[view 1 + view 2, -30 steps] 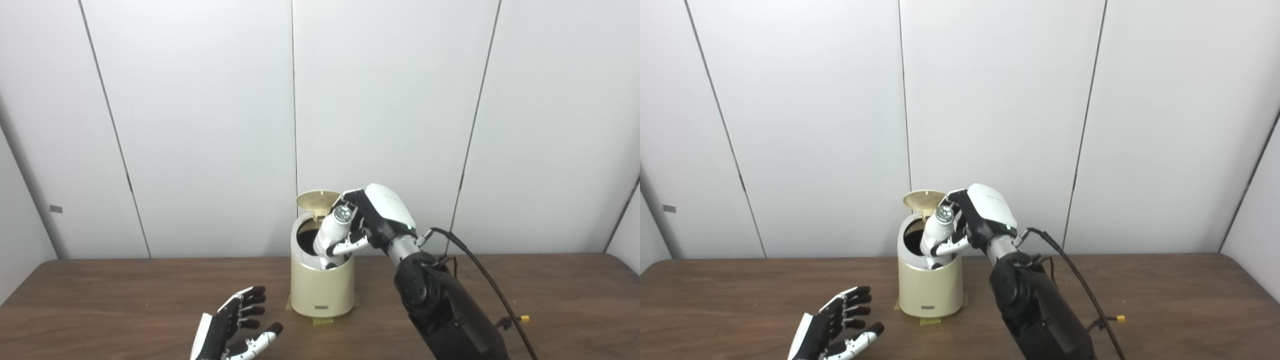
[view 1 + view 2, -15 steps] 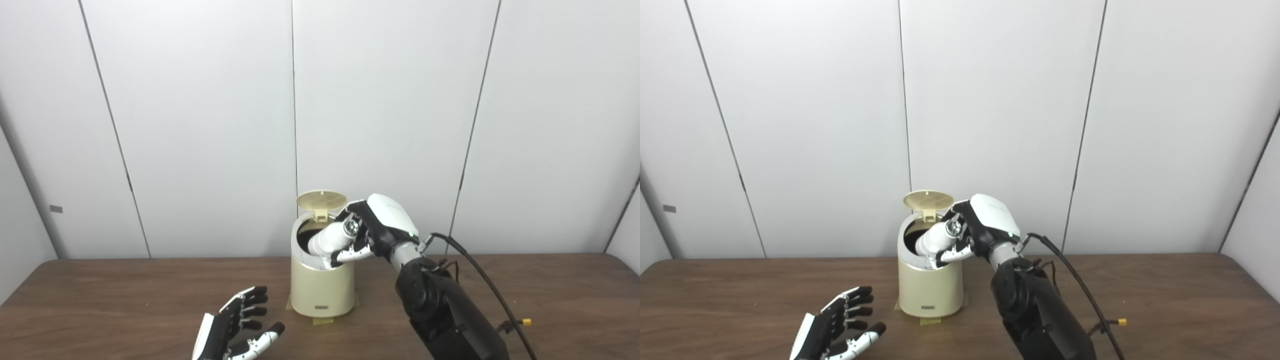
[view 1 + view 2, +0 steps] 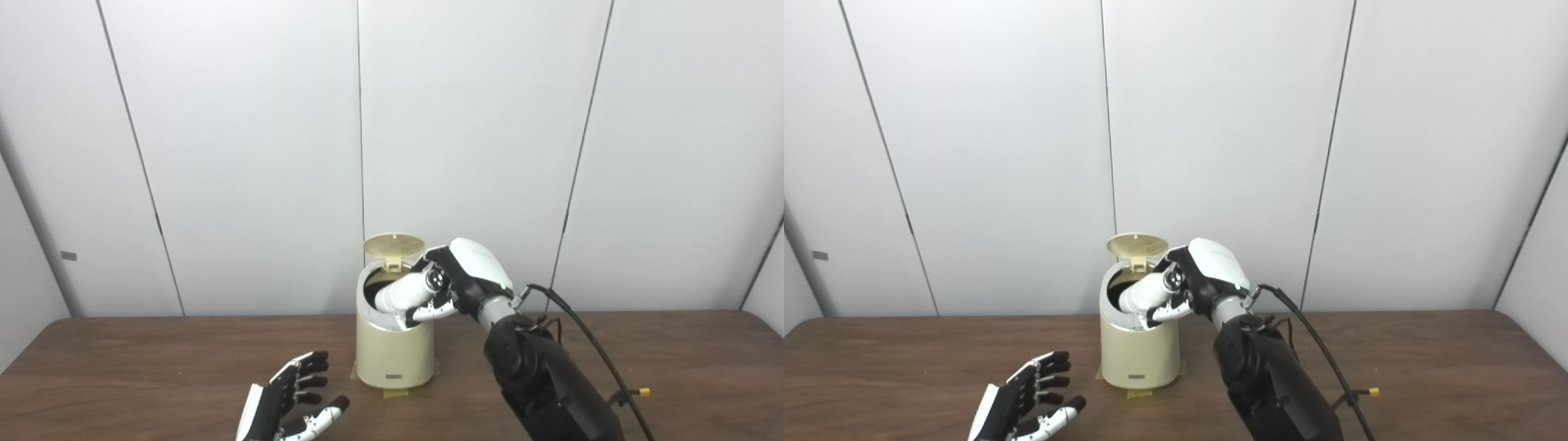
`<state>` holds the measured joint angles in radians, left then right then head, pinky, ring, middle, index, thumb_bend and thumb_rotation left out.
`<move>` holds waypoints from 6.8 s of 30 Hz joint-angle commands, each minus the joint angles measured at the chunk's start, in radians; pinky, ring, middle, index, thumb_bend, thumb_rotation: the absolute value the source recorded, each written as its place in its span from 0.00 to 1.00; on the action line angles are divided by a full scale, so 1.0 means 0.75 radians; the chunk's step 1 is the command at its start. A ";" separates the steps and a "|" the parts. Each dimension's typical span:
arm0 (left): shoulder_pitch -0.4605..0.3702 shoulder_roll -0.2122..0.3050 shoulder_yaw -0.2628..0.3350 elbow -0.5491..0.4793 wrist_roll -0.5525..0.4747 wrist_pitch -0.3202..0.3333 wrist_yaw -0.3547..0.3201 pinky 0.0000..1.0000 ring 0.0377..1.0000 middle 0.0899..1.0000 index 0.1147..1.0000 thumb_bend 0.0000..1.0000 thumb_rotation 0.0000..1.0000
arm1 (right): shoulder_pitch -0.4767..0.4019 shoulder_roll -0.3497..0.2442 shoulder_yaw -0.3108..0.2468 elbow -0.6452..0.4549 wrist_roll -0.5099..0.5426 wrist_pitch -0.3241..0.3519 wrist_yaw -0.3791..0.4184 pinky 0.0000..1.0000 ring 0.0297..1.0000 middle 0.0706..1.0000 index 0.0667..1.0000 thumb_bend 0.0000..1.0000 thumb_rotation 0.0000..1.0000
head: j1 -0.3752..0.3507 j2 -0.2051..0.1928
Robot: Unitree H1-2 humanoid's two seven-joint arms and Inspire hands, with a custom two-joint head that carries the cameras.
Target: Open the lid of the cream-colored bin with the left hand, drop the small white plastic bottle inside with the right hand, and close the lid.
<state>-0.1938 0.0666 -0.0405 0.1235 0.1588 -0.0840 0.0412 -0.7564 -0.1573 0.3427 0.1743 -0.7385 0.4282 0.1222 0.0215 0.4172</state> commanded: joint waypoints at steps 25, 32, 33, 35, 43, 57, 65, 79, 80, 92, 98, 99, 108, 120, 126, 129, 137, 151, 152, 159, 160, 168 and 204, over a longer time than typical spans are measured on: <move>-0.024 0.000 -0.003 -0.044 0.011 -0.012 0.004 0.65 0.72 0.76 0.77 0.64 0.13 | -0.064 -0.039 0.022 -0.047 -0.069 0.043 0.065 0.38 0.50 0.63 0.73 0.90 0.19 | -0.001 0.006; -0.013 0.002 -0.002 -0.062 0.015 -0.004 0.005 0.65 0.72 0.76 0.77 0.64 0.12 | -0.024 -0.024 -0.063 -0.153 -0.004 0.016 0.001 0.39 0.48 0.56 0.67 0.88 0.15 | 0.001 0.008; -0.013 0.002 0.000 -0.064 0.013 0.001 0.005 0.65 0.72 0.76 0.77 0.64 0.12 | -0.011 -0.021 -0.089 -0.188 0.018 0.007 -0.009 0.38 0.48 0.55 0.66 0.87 0.15 | 0.001 0.008; -0.014 0.003 0.001 -0.063 0.015 0.001 0.007 0.65 0.72 0.76 0.78 0.64 0.13 | 0.024 -0.009 -0.156 -0.249 0.087 -0.026 -0.043 0.37 0.46 0.54 0.64 0.85 0.14 | 0.002 0.006; -0.020 0.009 0.006 -0.057 0.002 -0.014 0.003 0.65 0.72 0.75 0.77 0.64 0.12 | 0.167 -0.002 -0.393 -0.218 0.370 -0.346 -0.240 0.26 0.34 0.48 0.62 0.85 0.11 | 0.000 0.004; -0.017 0.017 0.014 -0.070 -0.010 -0.023 0.000 0.63 0.71 0.75 0.77 0.64 0.12 | 0.416 -0.046 -0.465 -0.143 0.746 -0.477 -0.099 0.50 0.53 0.70 0.74 0.86 0.17 | 0.024 0.011; -0.016 0.018 0.017 -0.065 -0.018 -0.040 -0.003 0.63 0.71 0.75 0.77 0.64 0.12 | 0.472 0.029 -0.467 -0.125 0.795 -0.520 -0.146 0.60 0.57 0.73 0.75 0.84 0.16 | 0.028 0.011; -0.038 0.041 0.043 -0.099 -0.036 -0.053 -0.014 0.63 0.72 0.75 0.77 0.67 0.17 | 0.529 0.087 -0.519 -0.006 0.868 -0.734 -0.217 0.56 0.53 0.70 0.74 0.83 0.14 | 0.048 -0.004; -0.047 0.052 0.049 -0.107 -0.044 -0.050 -0.023 0.63 0.72 0.75 0.77 0.67 0.17 | 0.534 0.088 -0.521 -0.002 0.870 -0.744 -0.220 0.56 0.53 0.70 0.74 0.83 0.14 | 0.049 -0.005; -0.336 0.197 0.045 -0.141 -0.035 0.030 -0.120 0.70 0.83 0.87 0.87 0.82 0.36 | 0.575 0.102 -0.528 -0.027 0.888 -0.751 -0.232 0.56 0.51 0.68 0.72 0.82 0.11 | 0.052 -0.013; -0.510 0.246 0.013 -0.121 0.037 0.103 -0.158 0.68 0.88 0.92 0.91 0.84 0.33 | 0.593 0.113 -0.524 -0.059 0.896 -0.734 -0.227 0.52 0.50 0.68 0.72 0.81 0.09 | 0.043 -0.016; -0.536 0.245 0.009 -0.110 0.049 0.111 -0.158 0.70 0.88 0.92 0.91 0.85 0.33 | 0.593 0.112 -0.521 -0.053 0.894 -0.745 -0.227 0.51 0.50 0.68 0.72 0.81 0.08 | 0.037 -0.026; -0.721 0.217 -0.093 0.060 0.233 0.105 -0.125 0.87 0.95 0.93 0.91 0.92 0.42 | 0.602 0.107 -0.517 -0.055 0.905 -0.758 -0.215 0.48 0.50 0.68 0.71 0.79 0.05 | 0.034 -0.036; -0.894 0.248 -0.210 0.251 0.316 0.120 -0.229 0.95 1.00 0.98 0.94 0.92 0.53 | 0.596 0.111 -0.512 -0.037 0.897 -0.808 -0.223 0.46 0.47 0.66 0.71 0.79 0.04 | 0.009 -0.051; -0.913 0.254 -0.243 0.282 0.326 0.107 -0.259 0.99 1.00 0.96 0.92 0.92 0.53 | 0.602 0.118 -0.513 -0.049 0.899 -0.794 -0.228 0.44 0.47 0.65 0.71 0.79 0.05 | 0.003 -0.050; -0.909 0.256 -0.249 0.270 0.316 0.121 -0.293 1.00 1.00 0.93 0.88 0.90 0.52 | 0.602 0.123 -0.512 -0.057 0.897 -0.782 -0.229 0.43 0.47 0.66 0.71 0.78 0.04 | -0.002 -0.048; -0.883 0.297 -0.295 0.198 0.397 0.154 -0.344 0.94 0.98 0.84 0.76 0.91 0.54 | 0.605 0.131 -0.509 -0.064 0.894 -0.757 -0.224 0.46 0.48 0.66 0.71 0.77 0.06 | -0.002 -0.050; -0.857 0.358 -0.343 0.080 0.502 0.112 -0.386 0.90 0.97 0.77 0.73 0.92 0.56 | 0.616 0.139 -0.482 -0.091 0.868 -0.733 -0.225 0.39 0.46 0.64 0.71 0.78 0.09 | -0.007 -0.040; -0.855 0.363 -0.346 0.066 0.510 0.109 -0.390 0.91 0.97 0.77 0.73 0.92 0.56 | 0.617 0.139 -0.481 -0.094 0.864 -0.728 -0.227 0.39 0.46 0.64 0.71 0.78 0.09 | -0.007 -0.039; -0.833 0.396 -0.360 -0.018 0.565 0.118 -0.439 0.97 0.96 0.77 0.74 0.92 0.58 | 0.613 0.145 -0.481 -0.104 0.847 -0.715 -0.235 0.41 0.45 0.65 0.71 0.78 0.08 | -0.012 -0.032; -0.829 0.399 -0.360 -0.030 0.569 0.121 -0.445 0.97 0.96 0.77 0.73 0.92 0.58 | 0.613 0.147 -0.481 -0.106 0.848 -0.712 -0.235 0.41 0.45 0.65 0.71 0.78 0.08 | -0.013 -0.030; -0.797 0.406 -0.355 -0.109 0.585 0.138 -0.507 0.96 0.95 0.76 0.73 0.91 0.55 | 0.614 0.152 -0.484 -0.122 0.852 -0.684 -0.235 0.39 0.45 0.64 0.71 0.77 0.07 | -0.013 -0.019; -0.725 0.401 -0.406 -0.035 0.692 0.024 -0.500 1.00 0.94 0.73 0.71 0.97 0.56 | 0.619 0.162 -0.484 -0.173 0.854 -0.634 -0.244 0.43 0.46 0.64 0.70 0.78 0.05 | -0.028 0.034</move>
<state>-0.7037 0.3535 -0.3527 0.1029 0.6693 -0.0511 -0.3583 -0.2602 -0.0389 -0.0162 0.0744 -0.1040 -0.0375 -0.0552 0.0000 0.4418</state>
